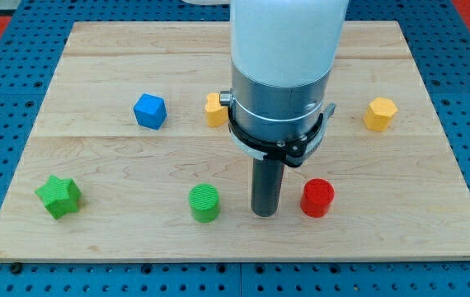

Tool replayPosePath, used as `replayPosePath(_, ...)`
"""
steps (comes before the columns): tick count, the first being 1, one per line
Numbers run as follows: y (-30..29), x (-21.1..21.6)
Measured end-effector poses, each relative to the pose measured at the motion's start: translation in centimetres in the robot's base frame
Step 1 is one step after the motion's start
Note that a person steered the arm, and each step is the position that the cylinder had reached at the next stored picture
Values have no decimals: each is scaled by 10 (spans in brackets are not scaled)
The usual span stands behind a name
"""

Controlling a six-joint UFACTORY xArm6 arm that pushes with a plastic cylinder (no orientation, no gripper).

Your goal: Slightly move the red circle to the right side of the board

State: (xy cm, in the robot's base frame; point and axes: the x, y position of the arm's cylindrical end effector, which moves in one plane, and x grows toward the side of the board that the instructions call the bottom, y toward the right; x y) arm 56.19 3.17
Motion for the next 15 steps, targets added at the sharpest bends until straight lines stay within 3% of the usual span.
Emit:
replayPosePath(3, 53, 4)
replayPosePath(5, 53, 24)
replayPosePath(15, 51, 17)
